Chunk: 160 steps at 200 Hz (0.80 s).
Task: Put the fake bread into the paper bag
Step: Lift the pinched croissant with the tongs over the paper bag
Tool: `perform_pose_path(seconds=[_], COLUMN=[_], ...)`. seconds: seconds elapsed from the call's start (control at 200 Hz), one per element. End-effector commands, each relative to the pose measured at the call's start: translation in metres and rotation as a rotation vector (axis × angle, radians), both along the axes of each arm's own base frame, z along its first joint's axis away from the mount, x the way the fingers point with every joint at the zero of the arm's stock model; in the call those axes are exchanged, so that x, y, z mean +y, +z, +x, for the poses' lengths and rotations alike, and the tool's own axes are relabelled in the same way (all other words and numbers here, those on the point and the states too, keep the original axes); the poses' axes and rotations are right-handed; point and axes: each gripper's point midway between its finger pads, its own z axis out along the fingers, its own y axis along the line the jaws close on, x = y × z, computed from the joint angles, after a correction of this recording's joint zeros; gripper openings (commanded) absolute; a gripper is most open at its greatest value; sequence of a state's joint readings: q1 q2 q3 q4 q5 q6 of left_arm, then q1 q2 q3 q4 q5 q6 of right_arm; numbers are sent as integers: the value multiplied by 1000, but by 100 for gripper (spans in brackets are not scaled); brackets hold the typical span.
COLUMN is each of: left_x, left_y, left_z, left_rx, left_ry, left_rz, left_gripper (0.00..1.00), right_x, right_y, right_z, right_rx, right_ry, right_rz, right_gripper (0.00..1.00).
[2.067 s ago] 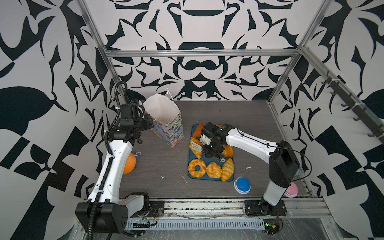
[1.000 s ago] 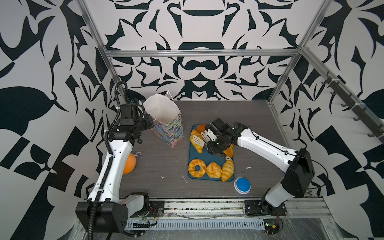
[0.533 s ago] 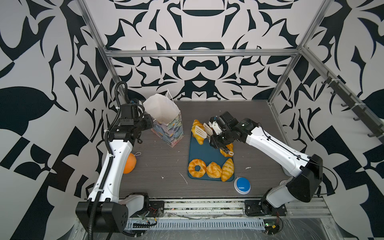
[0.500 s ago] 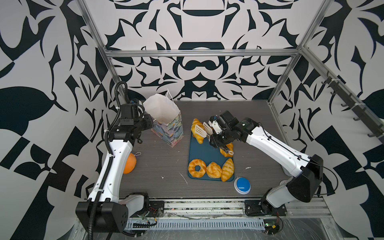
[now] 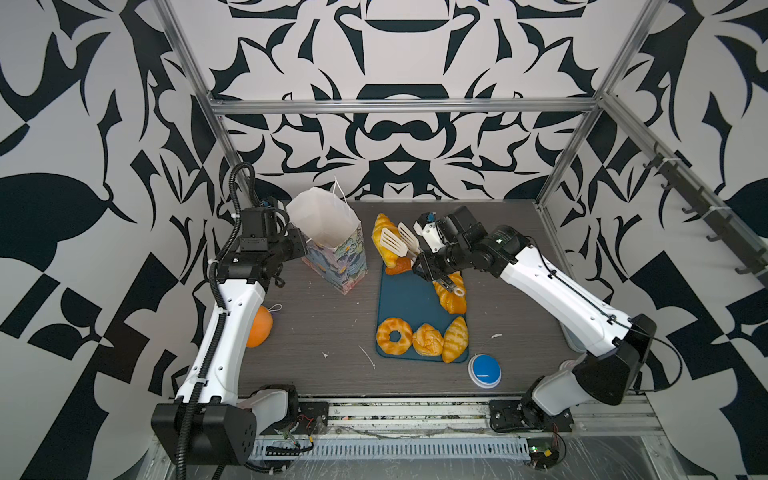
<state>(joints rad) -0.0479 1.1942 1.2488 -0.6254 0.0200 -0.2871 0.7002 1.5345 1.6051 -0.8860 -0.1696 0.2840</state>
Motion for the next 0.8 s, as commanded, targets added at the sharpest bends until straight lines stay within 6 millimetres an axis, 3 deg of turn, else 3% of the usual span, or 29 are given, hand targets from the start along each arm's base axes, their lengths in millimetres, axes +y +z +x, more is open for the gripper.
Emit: perform_pose_path(seconds=[0.0,0.395,0.795], left_x=[0,0,1], left_y=[-5,-5,-6], left_z=[-2,-2,-2], left_rx=[16,17,19], left_ry=[-2,-2,1], left_rz=[-6,-5,-3], left_gripper=[17,17,17], right_x=[15,31,49], right_y=[45,83,106], right_z=[13,19,26], right_rx=[-119,-200,-233], right_ry=[24,63,115], right_rz=[116,221,288], right_gripper=[43,43,44])
